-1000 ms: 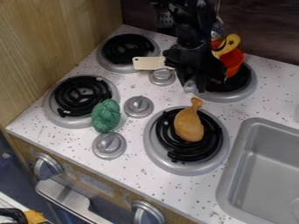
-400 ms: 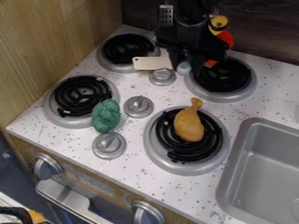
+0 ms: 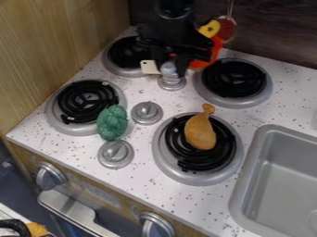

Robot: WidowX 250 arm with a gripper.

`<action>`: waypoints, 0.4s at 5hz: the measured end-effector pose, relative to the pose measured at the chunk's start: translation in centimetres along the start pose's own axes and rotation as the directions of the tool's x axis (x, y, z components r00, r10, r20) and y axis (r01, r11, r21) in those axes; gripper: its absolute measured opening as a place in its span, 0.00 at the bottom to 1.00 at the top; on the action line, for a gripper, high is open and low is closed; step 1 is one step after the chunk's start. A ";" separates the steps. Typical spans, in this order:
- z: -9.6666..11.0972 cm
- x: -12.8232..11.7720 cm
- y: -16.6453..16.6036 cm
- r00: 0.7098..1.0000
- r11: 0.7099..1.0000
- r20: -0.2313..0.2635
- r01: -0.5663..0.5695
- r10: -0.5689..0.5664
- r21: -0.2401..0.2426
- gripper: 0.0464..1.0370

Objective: Put the orange pot in between the left top and left bottom burners

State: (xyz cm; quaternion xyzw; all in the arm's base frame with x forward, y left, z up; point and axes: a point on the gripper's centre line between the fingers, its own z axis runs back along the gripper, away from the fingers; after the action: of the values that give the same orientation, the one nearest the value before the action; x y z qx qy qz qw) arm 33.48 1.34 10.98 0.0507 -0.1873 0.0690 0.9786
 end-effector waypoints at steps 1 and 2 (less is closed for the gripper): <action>-0.4 -0.6 2.0 1.000 1.000 -0.009 -0.020 0.020 -0.002 0.34; -1.0 -1.1 3.5 0.999 0.999 0.006 -0.034 0.034 -0.012 0.34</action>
State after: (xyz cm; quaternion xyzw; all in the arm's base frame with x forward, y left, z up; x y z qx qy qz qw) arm 32.27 4.78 9.90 0.0418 -0.1915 0.0845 0.9770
